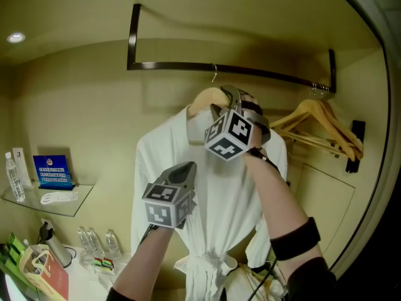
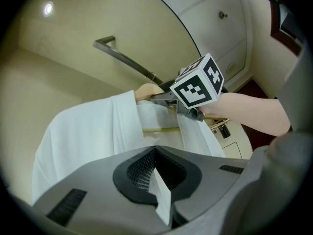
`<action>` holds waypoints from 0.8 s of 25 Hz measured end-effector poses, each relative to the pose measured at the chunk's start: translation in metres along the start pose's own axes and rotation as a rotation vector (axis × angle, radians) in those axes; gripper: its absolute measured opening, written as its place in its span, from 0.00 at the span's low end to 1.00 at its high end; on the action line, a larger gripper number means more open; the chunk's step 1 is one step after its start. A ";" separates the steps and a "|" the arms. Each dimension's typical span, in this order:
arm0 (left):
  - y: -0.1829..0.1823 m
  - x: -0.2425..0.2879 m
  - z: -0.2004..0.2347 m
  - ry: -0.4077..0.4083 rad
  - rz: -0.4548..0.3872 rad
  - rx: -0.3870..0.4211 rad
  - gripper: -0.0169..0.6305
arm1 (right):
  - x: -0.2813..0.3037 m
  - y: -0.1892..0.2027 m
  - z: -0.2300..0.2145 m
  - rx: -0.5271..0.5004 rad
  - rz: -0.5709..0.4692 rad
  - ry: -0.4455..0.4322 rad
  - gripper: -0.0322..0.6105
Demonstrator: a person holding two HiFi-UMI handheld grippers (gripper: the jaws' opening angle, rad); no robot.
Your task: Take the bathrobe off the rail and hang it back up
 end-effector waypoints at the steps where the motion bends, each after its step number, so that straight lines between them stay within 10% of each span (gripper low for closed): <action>1: -0.001 0.000 0.000 -0.005 -0.001 0.000 0.03 | 0.000 0.000 0.000 0.001 -0.001 0.000 0.40; 20: 0.000 -0.014 0.003 -0.004 -0.017 0.019 0.03 | -0.015 -0.025 -0.011 0.009 -0.046 0.059 0.39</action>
Point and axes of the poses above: the fingertips, and each gripper's own axes: x forward along the fingers, z to its left, y out of its underside, the point moved 1 cm from there along -x, backward along the fingers, and after that the axes turned 10 degrees about -z, right-handed, at the moved point
